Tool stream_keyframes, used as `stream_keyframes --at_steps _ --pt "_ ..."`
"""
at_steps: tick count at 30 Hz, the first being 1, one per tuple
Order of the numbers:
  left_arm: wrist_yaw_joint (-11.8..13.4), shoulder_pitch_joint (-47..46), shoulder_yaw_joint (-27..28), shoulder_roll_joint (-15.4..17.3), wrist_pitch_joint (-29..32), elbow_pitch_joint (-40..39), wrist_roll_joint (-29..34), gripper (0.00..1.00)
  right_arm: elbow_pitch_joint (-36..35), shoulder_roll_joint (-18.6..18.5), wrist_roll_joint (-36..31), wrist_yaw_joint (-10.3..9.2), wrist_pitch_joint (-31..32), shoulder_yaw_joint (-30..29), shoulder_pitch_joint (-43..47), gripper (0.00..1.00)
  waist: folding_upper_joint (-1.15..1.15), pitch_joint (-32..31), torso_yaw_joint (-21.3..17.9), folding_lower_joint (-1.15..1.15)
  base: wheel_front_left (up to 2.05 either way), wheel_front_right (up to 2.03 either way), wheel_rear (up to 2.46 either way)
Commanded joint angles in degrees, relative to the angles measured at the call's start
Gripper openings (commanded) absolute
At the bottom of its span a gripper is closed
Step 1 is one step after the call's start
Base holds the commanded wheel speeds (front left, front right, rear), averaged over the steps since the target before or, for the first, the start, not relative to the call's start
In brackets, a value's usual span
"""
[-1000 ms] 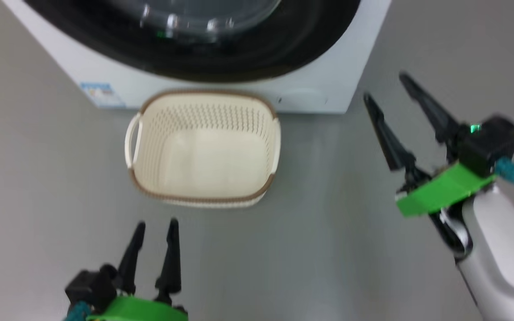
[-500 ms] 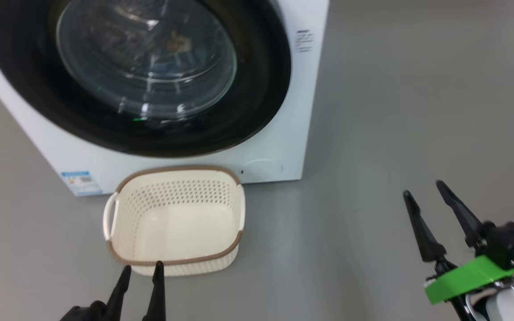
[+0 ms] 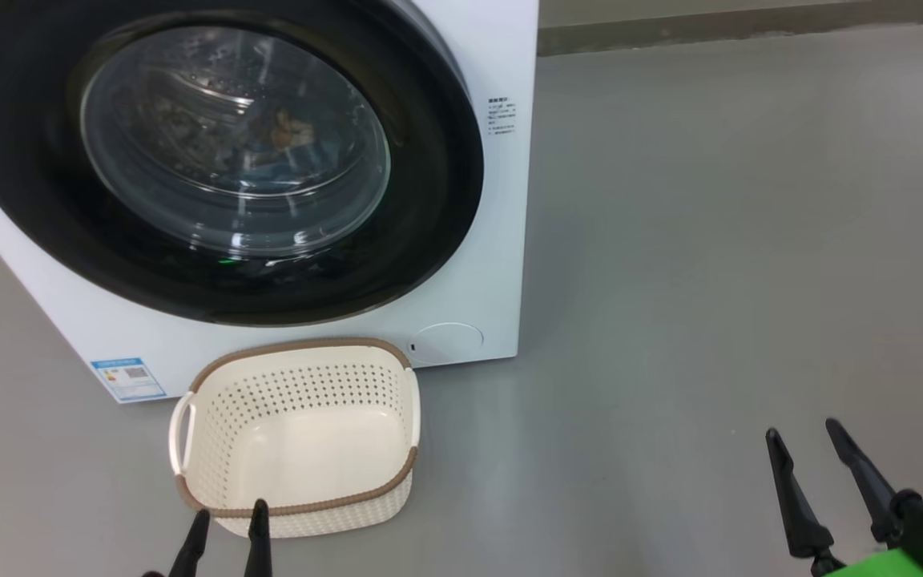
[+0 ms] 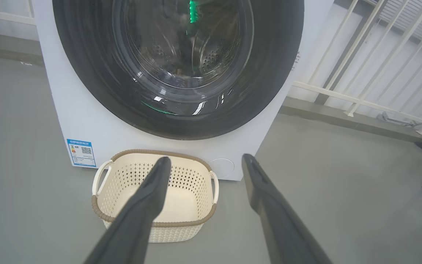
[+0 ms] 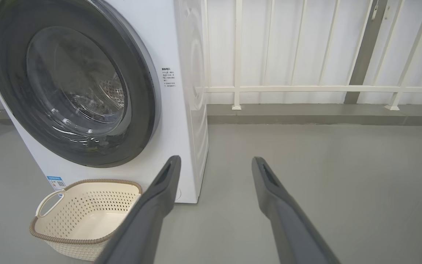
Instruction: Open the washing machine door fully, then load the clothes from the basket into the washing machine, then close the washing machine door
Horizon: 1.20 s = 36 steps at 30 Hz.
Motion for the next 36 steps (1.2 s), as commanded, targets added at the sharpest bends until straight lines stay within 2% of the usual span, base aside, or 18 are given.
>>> stream_keyframes --at_steps 1,8,27,28,36 --pt "0.2 -0.9 2.1 0.5 -0.4 -0.9 0.1 1.0 -1.5 -0.3 -0.7 -0.37 -0.3 0.7 -0.2 1.0 0.0 -0.4 0.8 0.0 0.0 0.0 0.0" --pt "0.0 0.0 2.8 0.5 -0.4 -0.4 0.7 1.0 -1.4 1.4 -2.0 -0.37 -0.3 0.3 1.5 1.0 0.0 -1.5 3.2 0.0 0.0 0.0 0.0" --pt "-0.5 0.8 5.7 0.5 -0.4 -0.7 2.2 1.0 -0.9 2.2 -2.4 -0.37 -0.3 1.9 1.8 1.0 0.0 -2.9 6.9 0.0 0.0 0.0 0.0" --pt "-0.3 2.2 3.8 0.0 0.0 0.8 1.6 0.0 0.4 2.8 -2.0 0.0 0.0 0.4 2.8 0.0 0.0 -2.9 6.9 0.0 0.0 0.0 0.0" --pt "-0.4 2.2 3.4 -0.8 0.5 4.0 0.1 0.0 4.1 3.7 -0.4 0.02 0.5 0.2 2.9 0.0 0.0 -2.9 6.8 0.01 0.0 0.0 0.0"
